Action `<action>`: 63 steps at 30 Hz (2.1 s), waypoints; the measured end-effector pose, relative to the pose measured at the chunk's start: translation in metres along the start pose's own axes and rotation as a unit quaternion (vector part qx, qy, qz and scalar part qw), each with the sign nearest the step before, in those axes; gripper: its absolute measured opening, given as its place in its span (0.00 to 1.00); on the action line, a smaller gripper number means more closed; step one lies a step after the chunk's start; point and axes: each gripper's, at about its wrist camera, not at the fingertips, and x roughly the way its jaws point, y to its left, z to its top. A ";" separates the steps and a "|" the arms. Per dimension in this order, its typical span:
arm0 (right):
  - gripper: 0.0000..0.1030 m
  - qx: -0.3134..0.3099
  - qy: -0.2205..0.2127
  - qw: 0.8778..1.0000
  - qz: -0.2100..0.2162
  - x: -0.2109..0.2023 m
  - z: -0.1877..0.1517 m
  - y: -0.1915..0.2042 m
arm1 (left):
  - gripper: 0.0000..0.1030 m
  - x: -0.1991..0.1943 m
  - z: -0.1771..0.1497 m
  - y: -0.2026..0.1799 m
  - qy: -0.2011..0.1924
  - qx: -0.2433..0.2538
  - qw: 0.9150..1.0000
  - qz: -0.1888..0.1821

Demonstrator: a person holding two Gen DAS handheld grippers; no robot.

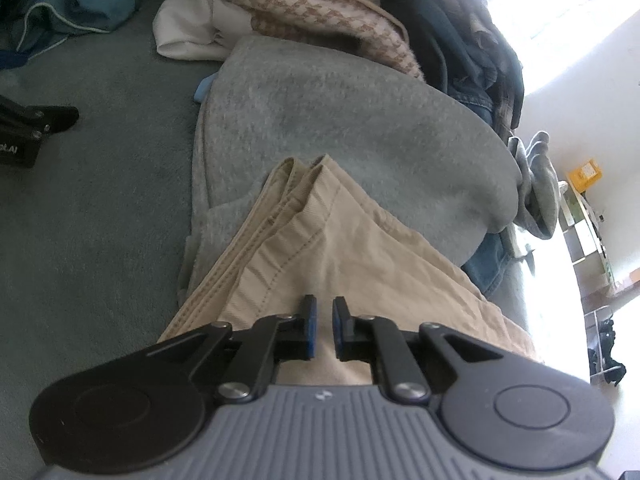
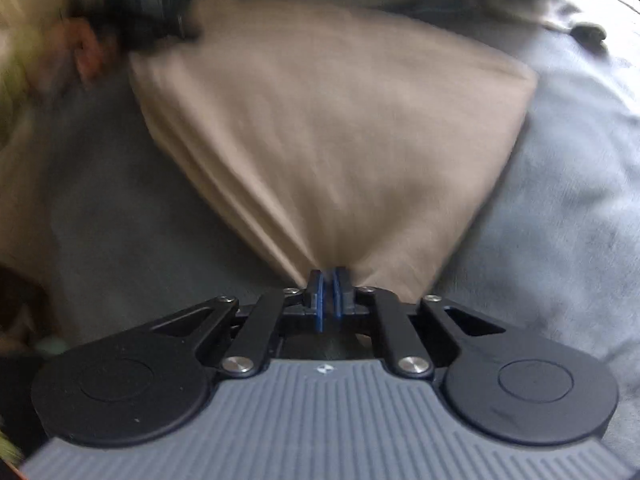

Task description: Fold clothes

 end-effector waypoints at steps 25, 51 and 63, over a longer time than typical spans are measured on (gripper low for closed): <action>0.05 0.086 -0.079 0.992 -0.050 -0.011 0.082 -0.020 | 0.47 -0.025 -0.062 -0.078 0.026 0.202 0.979 0.010; 0.07 0.219 -0.109 0.963 -0.114 0.103 0.202 0.008 | 0.55 0.062 0.018 -0.101 0.106 0.187 0.977 0.011; 0.09 0.326 -0.117 0.933 -0.099 0.092 0.190 -0.016 | 0.68 0.077 0.013 -0.136 0.152 0.238 0.955 0.091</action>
